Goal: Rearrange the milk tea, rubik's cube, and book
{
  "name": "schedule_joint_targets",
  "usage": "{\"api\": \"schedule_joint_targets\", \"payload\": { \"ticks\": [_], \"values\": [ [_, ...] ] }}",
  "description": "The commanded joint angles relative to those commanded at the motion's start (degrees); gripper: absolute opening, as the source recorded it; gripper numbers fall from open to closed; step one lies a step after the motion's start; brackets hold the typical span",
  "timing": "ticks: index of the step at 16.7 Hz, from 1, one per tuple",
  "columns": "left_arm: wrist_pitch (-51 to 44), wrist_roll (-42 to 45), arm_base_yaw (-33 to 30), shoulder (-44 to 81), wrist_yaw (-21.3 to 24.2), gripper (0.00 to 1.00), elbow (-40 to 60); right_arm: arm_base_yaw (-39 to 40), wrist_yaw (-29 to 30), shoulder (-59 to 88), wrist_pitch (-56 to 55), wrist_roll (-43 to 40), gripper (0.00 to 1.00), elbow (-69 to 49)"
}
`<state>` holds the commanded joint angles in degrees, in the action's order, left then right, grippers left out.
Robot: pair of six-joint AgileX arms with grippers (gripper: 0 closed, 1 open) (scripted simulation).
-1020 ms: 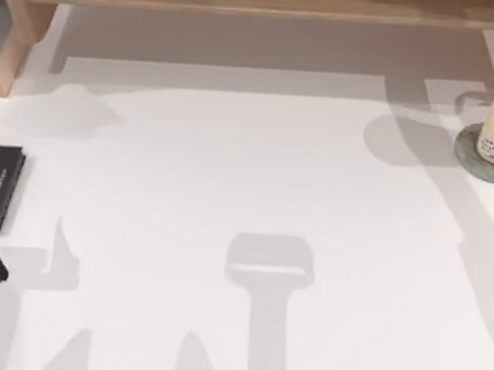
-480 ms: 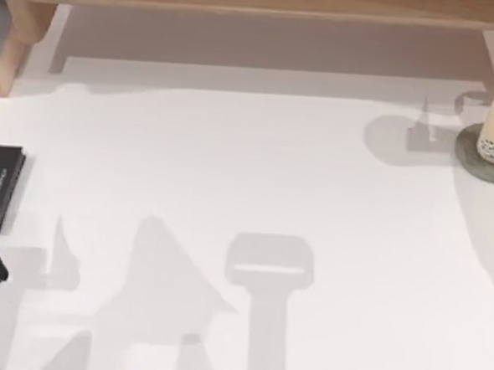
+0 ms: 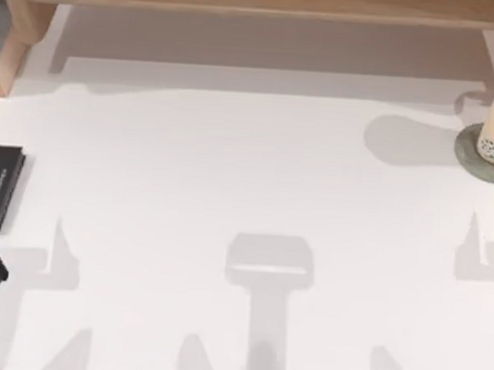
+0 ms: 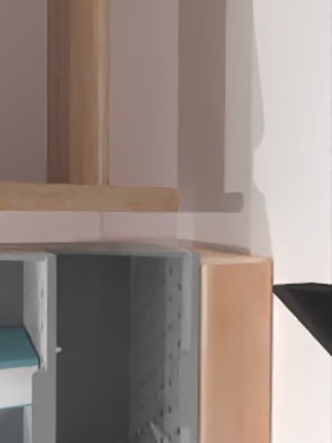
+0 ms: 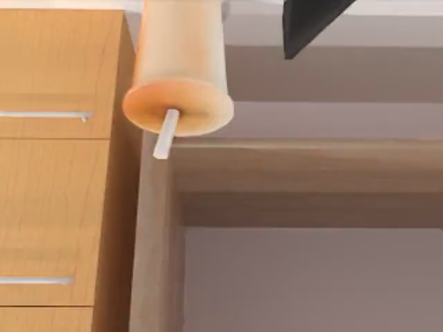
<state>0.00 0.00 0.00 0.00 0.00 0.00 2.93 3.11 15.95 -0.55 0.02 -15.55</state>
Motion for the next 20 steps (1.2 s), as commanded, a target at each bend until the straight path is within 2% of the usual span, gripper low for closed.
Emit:
{"api": "schedule_joint_targets", "payload": {
  "ticks": [5, 13, 16, 20],
  "values": [
    [0.0, 0.0, 0.0, 0.0, 0.0, 1.0, 0.0, -2.6, -2.76, -14.42, 0.51, -0.03, 1.0, 14.06],
    [0.22, 0.0, 0.13, 0.57, 0.16, 1.0, 0.5, -2.93, -3.1, -15.95, 0.55, -0.02, 1.0, 15.55],
    [2.16, -0.02, 1.32, 5.89, 1.55, 1.0, 5.01, -2.93, -3.1, -15.95, 0.55, -0.02, 1.0, 15.55],
    [7.04, -0.06, 4.39, 21.17, 5.0, 1.0, 16.46, -2.93, -3.1, -15.95, 0.55, -0.02, 1.0, 15.55]
  ]
}}
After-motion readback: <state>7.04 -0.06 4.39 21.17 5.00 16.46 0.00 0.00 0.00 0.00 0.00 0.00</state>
